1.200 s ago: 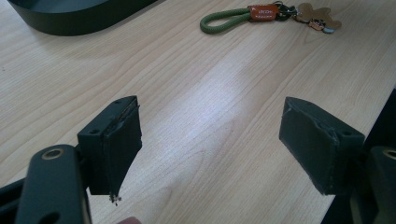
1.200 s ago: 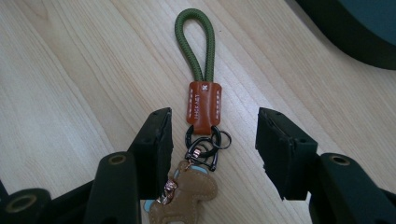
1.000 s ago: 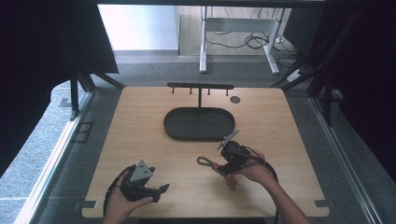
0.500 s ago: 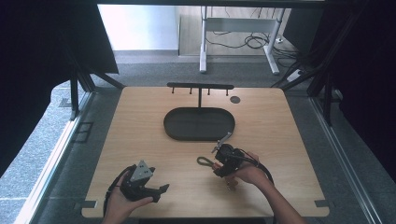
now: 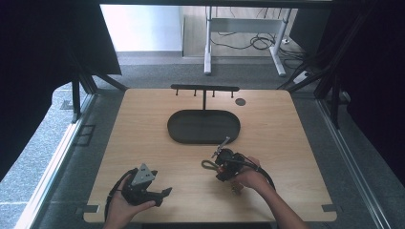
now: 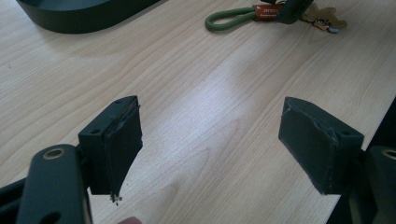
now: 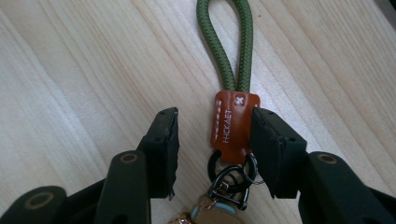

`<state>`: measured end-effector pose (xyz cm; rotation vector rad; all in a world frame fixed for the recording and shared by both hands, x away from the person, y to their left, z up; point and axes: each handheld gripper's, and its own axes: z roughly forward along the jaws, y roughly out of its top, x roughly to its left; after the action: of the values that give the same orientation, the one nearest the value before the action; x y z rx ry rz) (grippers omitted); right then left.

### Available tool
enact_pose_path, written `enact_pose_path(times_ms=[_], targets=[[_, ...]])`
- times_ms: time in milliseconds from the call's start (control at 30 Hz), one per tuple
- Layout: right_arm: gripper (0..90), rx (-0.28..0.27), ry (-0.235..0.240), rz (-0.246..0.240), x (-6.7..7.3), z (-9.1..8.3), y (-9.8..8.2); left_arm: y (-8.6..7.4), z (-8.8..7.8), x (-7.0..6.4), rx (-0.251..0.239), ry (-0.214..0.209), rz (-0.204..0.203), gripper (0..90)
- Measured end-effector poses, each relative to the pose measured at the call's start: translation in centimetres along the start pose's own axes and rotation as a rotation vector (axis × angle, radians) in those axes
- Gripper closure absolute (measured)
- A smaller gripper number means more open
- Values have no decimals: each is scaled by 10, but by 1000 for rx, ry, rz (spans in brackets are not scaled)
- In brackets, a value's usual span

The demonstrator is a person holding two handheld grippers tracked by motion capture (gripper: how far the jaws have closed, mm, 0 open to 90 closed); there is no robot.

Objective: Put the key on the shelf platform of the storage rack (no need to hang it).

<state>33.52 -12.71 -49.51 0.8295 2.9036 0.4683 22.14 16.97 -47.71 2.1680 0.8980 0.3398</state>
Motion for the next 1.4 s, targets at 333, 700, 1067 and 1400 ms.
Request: enact_pose_path(times_ms=[333,700,1067,1400], targets=[[560,21,-24,13,-3,3,-1,0,2,0,6,-1,0,219],[597,42,-20,29,-6,9,-1,0,3,-1,11,-5,2,219],[661,43,-6,43,-9,8,-1,0,3,-1,11,-2,4,219],[665,-7,11,48,-14,-11,-4,0,4,-2,13,-3,7,219]])
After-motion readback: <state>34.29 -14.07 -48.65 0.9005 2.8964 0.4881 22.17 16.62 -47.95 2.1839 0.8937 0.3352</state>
